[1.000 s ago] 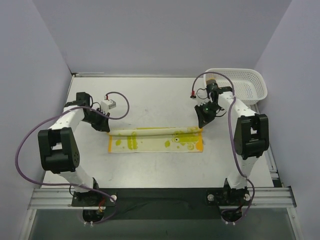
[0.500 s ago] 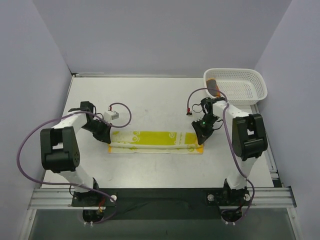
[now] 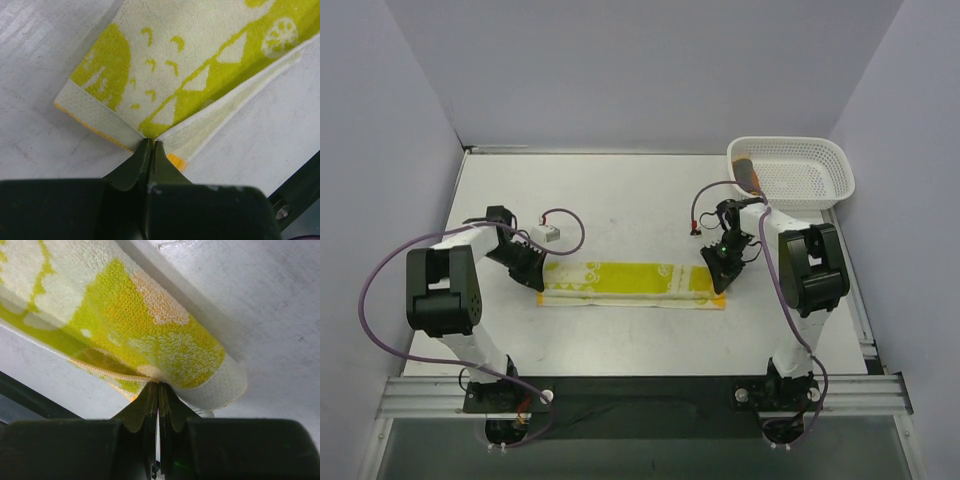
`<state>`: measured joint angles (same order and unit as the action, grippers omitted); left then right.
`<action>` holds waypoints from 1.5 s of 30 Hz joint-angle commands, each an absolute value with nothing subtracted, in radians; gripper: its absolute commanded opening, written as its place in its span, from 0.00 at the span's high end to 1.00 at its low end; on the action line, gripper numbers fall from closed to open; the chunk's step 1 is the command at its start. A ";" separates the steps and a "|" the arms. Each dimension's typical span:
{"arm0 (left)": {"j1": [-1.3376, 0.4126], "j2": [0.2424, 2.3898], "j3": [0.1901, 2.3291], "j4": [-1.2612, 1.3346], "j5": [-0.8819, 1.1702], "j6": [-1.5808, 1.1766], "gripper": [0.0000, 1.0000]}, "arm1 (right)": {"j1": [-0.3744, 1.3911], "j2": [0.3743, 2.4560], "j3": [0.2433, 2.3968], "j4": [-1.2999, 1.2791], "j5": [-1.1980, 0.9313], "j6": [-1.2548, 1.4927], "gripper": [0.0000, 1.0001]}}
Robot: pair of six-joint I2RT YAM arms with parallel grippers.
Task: Roll the towels
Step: Fold the towel
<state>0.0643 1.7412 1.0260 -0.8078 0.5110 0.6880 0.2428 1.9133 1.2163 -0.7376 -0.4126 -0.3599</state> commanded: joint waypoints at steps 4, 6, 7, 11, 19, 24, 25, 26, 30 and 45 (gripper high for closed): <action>0.057 1.705 1.051 -0.791 0.498 0.715 1.00 | 0.229 1.882 1.243 -0.744 -0.344 -0.367 1.00; 0.057 1.656 1.072 -0.824 0.515 0.718 1.00 | 0.230 1.845 1.239 -0.761 -0.348 -0.373 1.00; 0.055 1.638 1.078 -0.842 0.534 0.721 1.00 | 0.232 1.836 1.233 -0.773 -0.350 -0.376 1.00; 0.051 1.562 1.069 -0.905 0.545 0.744 1.00 | 0.236 1.809 1.220 -0.784 -0.356 -0.379 1.00; 0.020 1.640 0.973 -0.836 0.508 0.746 1.00 | 0.259 1.855 1.187 -0.761 -0.357 -0.382 1.00; 0.020 1.684 0.974 -0.818 0.480 0.742 0.83 | 0.261 1.821 1.177 -0.775 -0.359 -0.397 0.91; 0.023 1.678 0.976 -0.825 0.480 0.747 0.73 | 0.252 1.807 1.177 -0.796 -0.365 -0.403 0.76; 0.025 1.669 0.977 -0.831 0.480 0.749 0.69 | 0.244 1.772 1.178 -0.808 -0.391 -0.416 0.71; 0.040 1.597 1.003 -0.893 0.517 0.782 0.55 | 0.209 1.674 1.203 -0.888 -0.471 -0.462 0.62; 0.009 1.652 1.045 -0.746 0.536 0.614 0.52 | 0.258 1.845 1.302 -0.770 -0.420 -0.226 0.62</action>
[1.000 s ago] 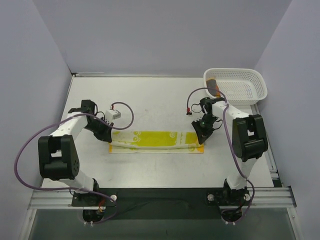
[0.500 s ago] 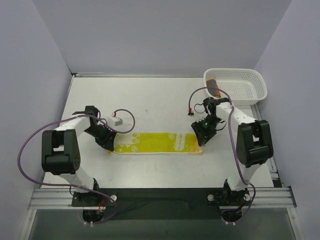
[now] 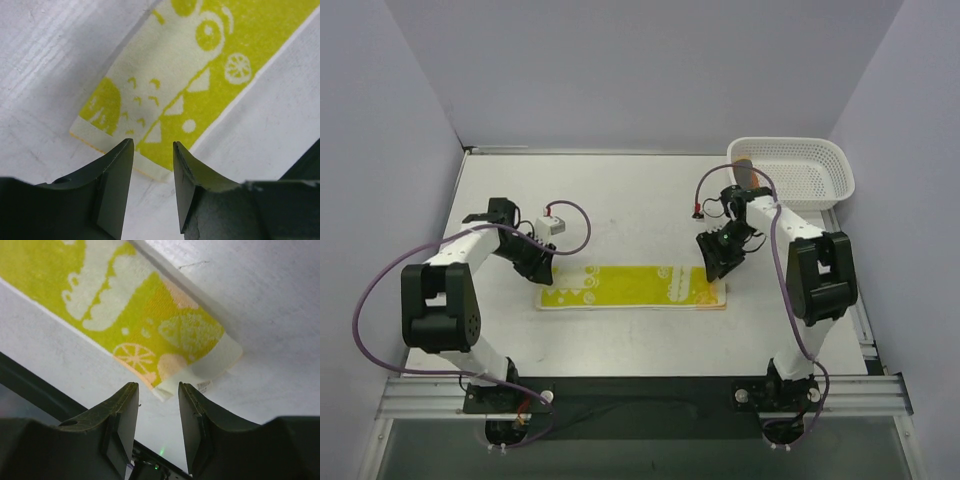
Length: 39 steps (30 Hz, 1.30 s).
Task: Roll the towels
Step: Fold the towel
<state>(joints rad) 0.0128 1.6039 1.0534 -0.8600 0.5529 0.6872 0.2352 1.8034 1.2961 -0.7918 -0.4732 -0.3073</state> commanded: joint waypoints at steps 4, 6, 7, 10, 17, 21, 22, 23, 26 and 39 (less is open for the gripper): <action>0.009 1.723 1.037 -0.700 0.474 0.574 0.53 | 0.264 1.919 1.312 -0.759 -0.336 -0.189 0.67; 0.008 1.741 1.025 -0.686 0.450 0.560 0.54 | 0.259 1.963 1.313 -0.756 -0.292 -0.189 0.70; 0.009 1.743 1.010 -0.669 0.436 0.549 0.54 | 0.253 1.980 1.325 -0.756 -0.270 -0.192 0.73; 0.008 1.746 1.002 -0.666 0.437 0.537 0.55 | 0.226 2.035 1.377 -0.758 -0.236 -0.192 0.76; 0.008 1.645 1.026 -0.701 0.582 0.500 0.55 | 0.207 1.872 1.381 -0.787 -0.425 -0.216 0.78; 0.008 1.592 1.051 -0.690 0.641 0.419 0.55 | 0.204 1.825 1.390 -0.779 -0.500 -0.193 0.80; 0.009 1.600 1.058 -0.684 0.644 0.402 0.57 | 0.203 1.842 1.394 -0.770 -0.526 -0.177 0.81; 0.009 1.618 1.066 -0.672 0.643 0.384 0.58 | 0.204 1.854 1.408 -0.761 -0.531 -0.160 0.82; 0.009 1.654 1.071 -0.626 0.643 0.330 0.60 | 0.206 1.928 1.439 -0.753 -0.560 -0.126 0.87; 0.092 1.870 1.104 -0.560 0.534 0.219 0.74 | 0.169 2.108 1.499 -0.745 -0.364 -0.094 0.93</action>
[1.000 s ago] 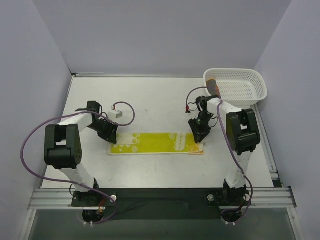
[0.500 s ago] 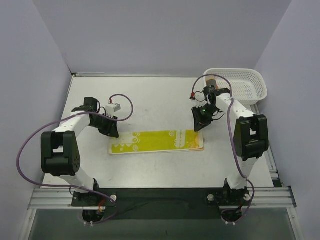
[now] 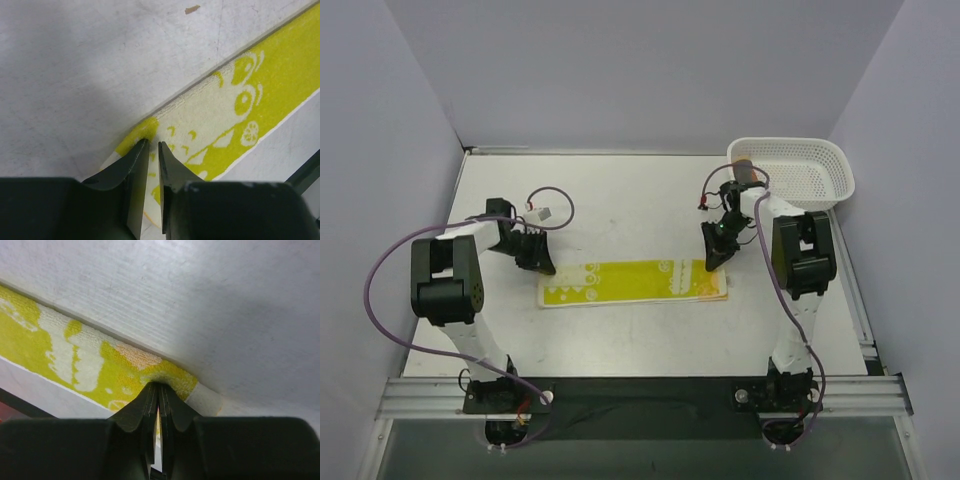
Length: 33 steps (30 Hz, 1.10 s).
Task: Roll the towels
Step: Fold the towel
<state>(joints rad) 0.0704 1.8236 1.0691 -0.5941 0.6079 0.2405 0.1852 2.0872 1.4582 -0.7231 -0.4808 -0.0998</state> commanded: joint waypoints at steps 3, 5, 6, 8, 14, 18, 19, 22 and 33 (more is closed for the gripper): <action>0.094 1.885 1.108 -0.569 0.520 0.210 0.76 | 0.163 2.131 1.542 -0.764 -0.351 -0.097 0.93; 0.094 1.885 1.104 -0.572 0.517 0.199 0.77 | 0.164 2.144 1.558 -0.770 -0.334 -0.121 0.93; 0.094 1.878 1.103 -0.577 0.532 0.193 0.78 | 0.163 2.143 1.571 -0.770 -0.333 -0.133 0.93; 0.094 1.853 1.097 -0.577 0.580 0.190 0.77 | 0.163 2.132 1.581 -0.765 -0.304 -0.170 0.93; 0.029 1.639 1.104 -0.610 0.719 0.176 0.51 | 0.109 1.979 1.608 -0.770 -0.408 -0.126 0.66; 0.009 1.554 1.086 -0.624 0.684 0.173 0.46 | 0.092 1.875 1.556 -0.772 -0.417 -0.063 0.52; 0.009 1.549 1.077 -0.626 0.675 0.173 0.46 | 0.094 1.862 1.530 -0.772 -0.414 -0.048 0.52; 0.008 1.540 1.063 -0.630 0.646 0.179 0.45 | 0.097 1.871 1.484 -0.773 -0.408 -0.002 0.53; 0.017 1.531 1.078 -0.646 0.652 0.166 0.40 | 0.104 1.943 1.375 -0.738 -0.394 0.048 0.55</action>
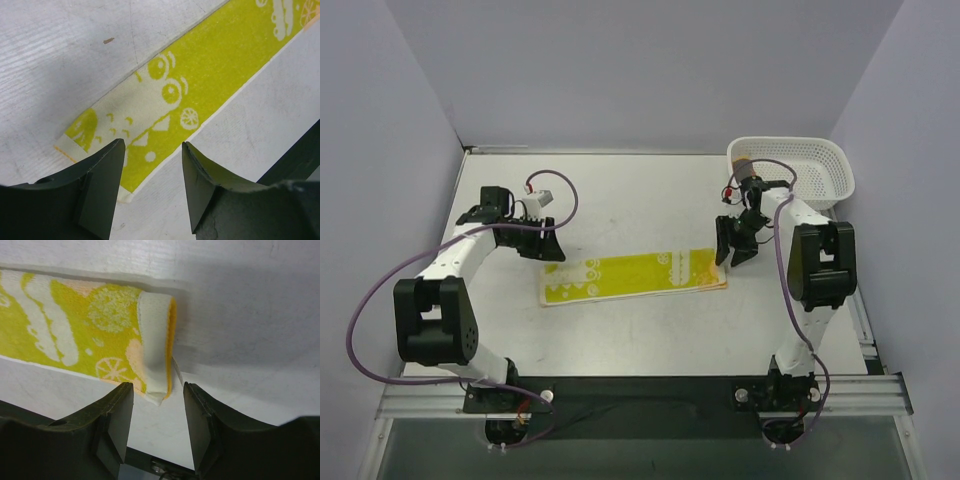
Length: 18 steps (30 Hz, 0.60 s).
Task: Roll the towels
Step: Fold the towel
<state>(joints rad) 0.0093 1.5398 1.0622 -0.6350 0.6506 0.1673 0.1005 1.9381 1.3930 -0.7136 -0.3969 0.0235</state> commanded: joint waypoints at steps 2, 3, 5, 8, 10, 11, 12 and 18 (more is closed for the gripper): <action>0.018 1.535 1.081 -0.650 0.653 0.167 0.40 | 0.107 1.950 1.365 -0.729 -0.373 0.049 0.55; 0.018 1.536 1.084 -0.649 0.657 0.166 0.40 | 0.109 1.960 1.359 -0.724 -0.370 0.049 0.55; 0.018 1.540 1.085 -0.649 0.660 0.163 0.40 | 0.110 1.974 1.356 -0.721 -0.377 0.049 0.55; 0.018 1.542 1.086 -0.649 0.658 0.161 0.40 | 0.115 2.006 1.368 -0.718 -0.380 0.051 0.56; 0.018 1.542 1.089 -0.649 0.654 0.164 0.40 | 0.115 2.031 1.379 -0.715 -0.382 0.051 0.58; 0.020 1.540 1.089 -0.650 0.650 0.166 0.40 | 0.114 2.040 1.384 -0.715 -0.380 0.052 0.59; 0.020 1.540 1.089 -0.650 0.649 0.166 0.40 | 0.115 2.054 1.385 -0.715 -0.382 0.055 0.60; 0.026 1.543 1.101 -0.657 0.646 0.166 0.39 | 0.130 2.068 1.407 -0.718 -0.406 0.061 0.70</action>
<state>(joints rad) 0.0174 1.5402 1.0626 -0.6472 0.6472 0.1669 0.1127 2.0323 1.3872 -0.7029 -0.3981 0.0559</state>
